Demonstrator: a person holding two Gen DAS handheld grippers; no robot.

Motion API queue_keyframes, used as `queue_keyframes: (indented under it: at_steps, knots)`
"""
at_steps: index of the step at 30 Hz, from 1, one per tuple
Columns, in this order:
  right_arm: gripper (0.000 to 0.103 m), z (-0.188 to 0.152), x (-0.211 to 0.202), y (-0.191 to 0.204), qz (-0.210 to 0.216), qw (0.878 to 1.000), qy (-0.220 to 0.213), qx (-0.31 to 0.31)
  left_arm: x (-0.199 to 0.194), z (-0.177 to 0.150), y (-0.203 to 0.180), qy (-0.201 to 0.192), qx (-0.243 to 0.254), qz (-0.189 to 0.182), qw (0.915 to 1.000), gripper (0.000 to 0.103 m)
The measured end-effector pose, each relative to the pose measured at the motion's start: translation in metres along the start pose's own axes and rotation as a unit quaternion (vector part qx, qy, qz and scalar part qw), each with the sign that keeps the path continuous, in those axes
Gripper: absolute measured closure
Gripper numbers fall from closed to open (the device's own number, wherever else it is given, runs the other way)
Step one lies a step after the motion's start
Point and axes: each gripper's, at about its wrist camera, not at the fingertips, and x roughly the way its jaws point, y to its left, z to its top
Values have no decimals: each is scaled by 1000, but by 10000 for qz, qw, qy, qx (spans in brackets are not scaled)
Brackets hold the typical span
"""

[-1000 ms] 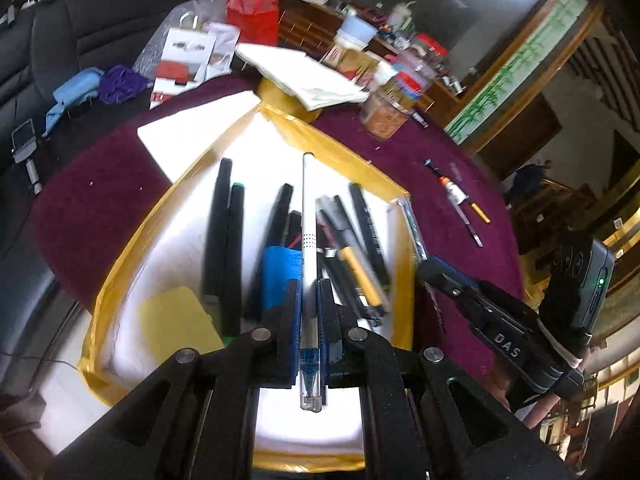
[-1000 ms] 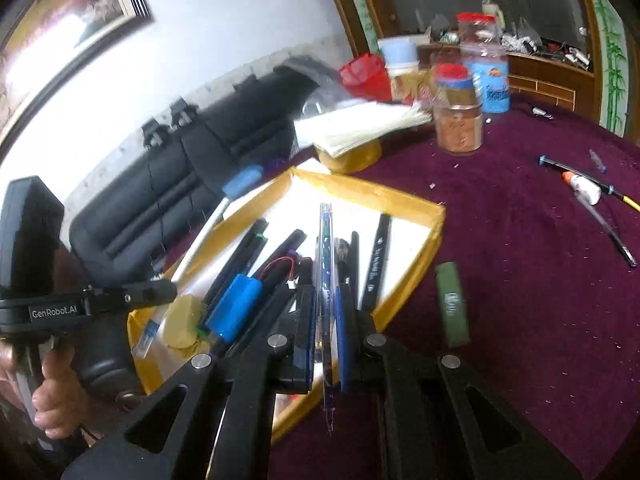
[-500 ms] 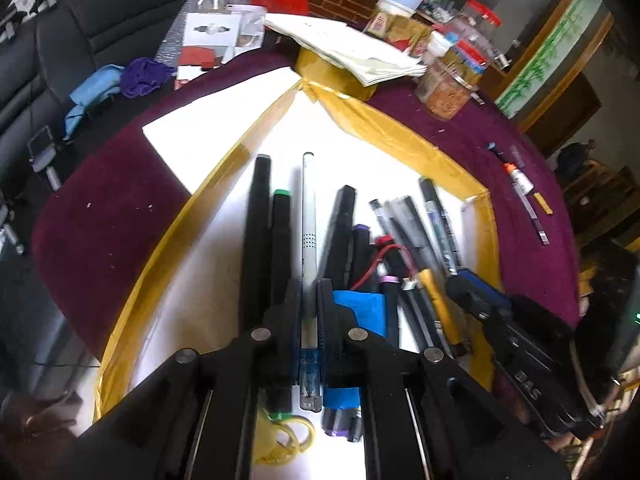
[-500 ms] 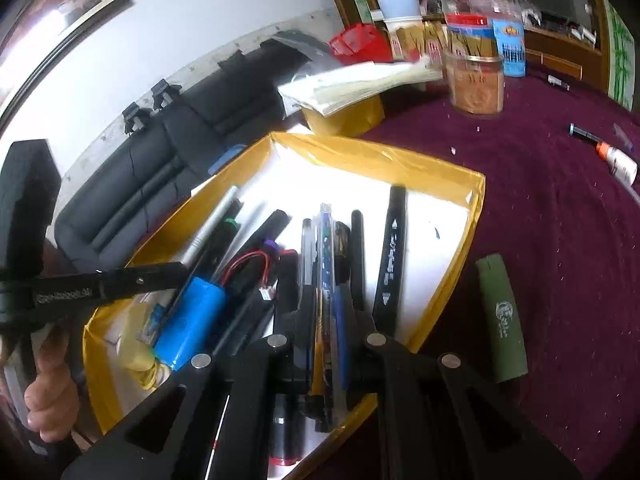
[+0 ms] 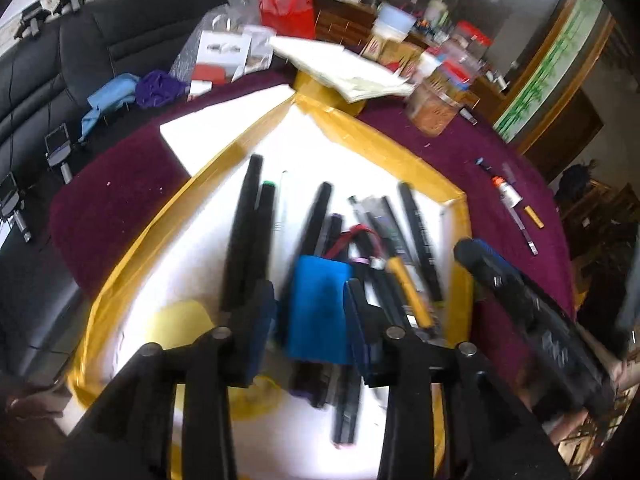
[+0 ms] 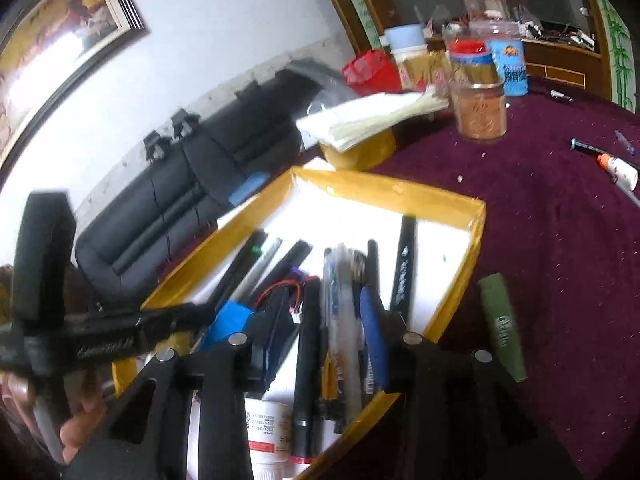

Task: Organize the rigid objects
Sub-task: 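Open both tools to release the marker and pen, then withdraw, then grasp the green lighter on the cloth with the right tool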

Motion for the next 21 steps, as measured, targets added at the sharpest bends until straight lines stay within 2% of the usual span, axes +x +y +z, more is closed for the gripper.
queue_keyframes:
  at_steps: [3,4,5,8,10,15,18,21]
  knots:
    - [70,9,-19,-23,-204,9995,-174,187,-16,-10,-22,-157,451,-84,9988,63]
    - [70,10,-24,-34,-307,9987,-227,328,-19,-14,-28,-139,541,-186,9983,56]
    - [70,9,-28,-49,-432,9971,-263,567,-20,-16,-31,-117,580,-284,9978,53]
    - [70,-3,-27,-94,-746,9869,-89,1426,-22,-21,-40,-38,649,-424,9970,53]
    - [72,-7,-21,-104,-967,9833,54,1541,-21,-23,-44,1,636,-459,9969,53]
    - [73,-13,-3,-80,-1124,9890,376,880,-27,-30,-45,-17,686,-458,9966,53]
    - [73,-17,11,-61,-1601,9848,573,368,-26,-32,-42,41,616,-417,9972,53]
    - [73,-21,21,-54,-1873,9792,785,-8,-28,-35,-41,34,611,-407,9973,53]
